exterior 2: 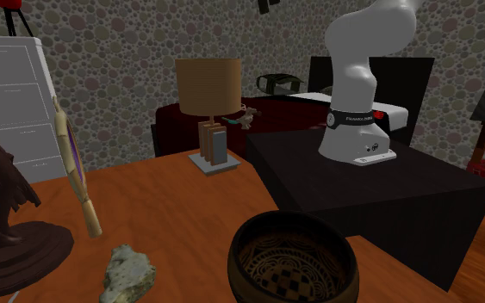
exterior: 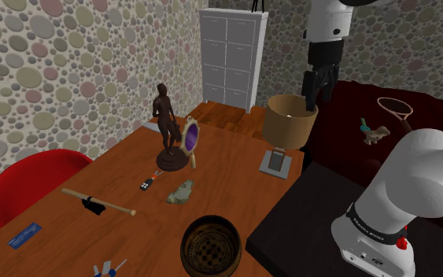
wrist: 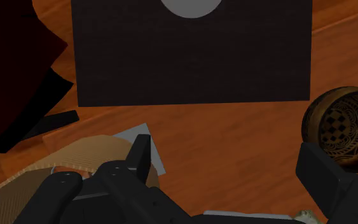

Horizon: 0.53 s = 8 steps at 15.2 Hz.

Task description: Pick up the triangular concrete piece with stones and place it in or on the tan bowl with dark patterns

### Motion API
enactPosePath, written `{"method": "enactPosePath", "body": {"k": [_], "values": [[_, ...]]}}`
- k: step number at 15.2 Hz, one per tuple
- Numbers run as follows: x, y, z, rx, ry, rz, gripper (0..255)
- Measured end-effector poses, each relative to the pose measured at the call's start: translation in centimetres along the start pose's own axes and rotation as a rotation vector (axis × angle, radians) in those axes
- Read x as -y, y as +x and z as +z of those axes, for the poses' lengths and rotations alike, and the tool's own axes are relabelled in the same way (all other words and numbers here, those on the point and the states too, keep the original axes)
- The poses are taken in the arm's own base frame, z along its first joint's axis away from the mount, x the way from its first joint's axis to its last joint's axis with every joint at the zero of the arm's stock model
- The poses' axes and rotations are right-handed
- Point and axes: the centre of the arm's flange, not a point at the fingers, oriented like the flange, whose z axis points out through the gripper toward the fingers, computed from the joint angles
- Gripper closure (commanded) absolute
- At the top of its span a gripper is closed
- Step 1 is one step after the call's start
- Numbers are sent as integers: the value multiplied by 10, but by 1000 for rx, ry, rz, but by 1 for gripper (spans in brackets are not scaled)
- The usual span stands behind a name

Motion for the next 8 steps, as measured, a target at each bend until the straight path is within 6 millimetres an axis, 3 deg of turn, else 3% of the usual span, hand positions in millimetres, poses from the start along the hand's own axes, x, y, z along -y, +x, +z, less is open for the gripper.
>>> {"method": "enactPosePath", "body": {"k": [2, 8], "values": [[4, 2, 3, -2, 1, 9, 0], [47, 30, 49, -20, 16, 118, 0]]}}
